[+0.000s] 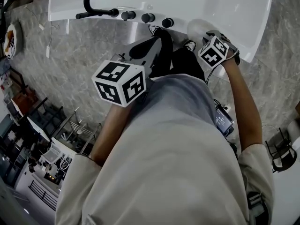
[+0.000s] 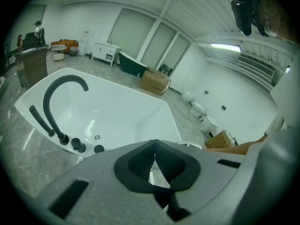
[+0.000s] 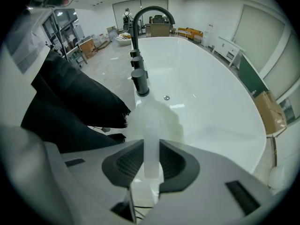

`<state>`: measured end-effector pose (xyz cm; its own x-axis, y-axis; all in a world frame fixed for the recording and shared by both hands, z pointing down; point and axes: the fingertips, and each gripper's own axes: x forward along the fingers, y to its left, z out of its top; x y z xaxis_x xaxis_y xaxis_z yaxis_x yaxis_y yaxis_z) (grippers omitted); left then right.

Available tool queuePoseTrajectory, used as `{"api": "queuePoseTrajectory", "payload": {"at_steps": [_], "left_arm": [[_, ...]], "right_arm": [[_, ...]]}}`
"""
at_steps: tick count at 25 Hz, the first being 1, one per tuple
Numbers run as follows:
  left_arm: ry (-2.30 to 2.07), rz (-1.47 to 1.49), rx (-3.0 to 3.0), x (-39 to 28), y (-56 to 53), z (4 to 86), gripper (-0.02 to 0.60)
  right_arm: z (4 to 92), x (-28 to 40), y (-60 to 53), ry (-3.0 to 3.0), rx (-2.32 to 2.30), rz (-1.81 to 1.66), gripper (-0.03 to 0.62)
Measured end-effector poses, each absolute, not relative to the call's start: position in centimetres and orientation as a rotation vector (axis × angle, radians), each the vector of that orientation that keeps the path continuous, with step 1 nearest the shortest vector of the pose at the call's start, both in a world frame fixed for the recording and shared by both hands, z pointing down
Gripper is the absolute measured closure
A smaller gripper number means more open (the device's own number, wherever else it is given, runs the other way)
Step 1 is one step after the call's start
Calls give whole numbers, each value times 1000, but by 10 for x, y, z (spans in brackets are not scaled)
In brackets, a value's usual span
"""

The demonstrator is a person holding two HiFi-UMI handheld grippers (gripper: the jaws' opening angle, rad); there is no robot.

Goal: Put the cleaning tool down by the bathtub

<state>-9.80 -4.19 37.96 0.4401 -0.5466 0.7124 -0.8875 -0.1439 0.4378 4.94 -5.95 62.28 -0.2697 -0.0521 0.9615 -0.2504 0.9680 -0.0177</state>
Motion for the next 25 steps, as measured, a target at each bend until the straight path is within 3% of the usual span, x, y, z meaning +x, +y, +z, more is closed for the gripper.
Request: {"api": "queuePoseTrajectory", "payload": {"at_steps": [13,25], "left_arm": [[-1201,497,1841,-94,-45,377,578],[-1201,501,1863,-97,-45,378,578]], "right_arm": [[620,46,-65,-1839,277,271,468],[614,43,-66,-1854,306,282,467]]}}
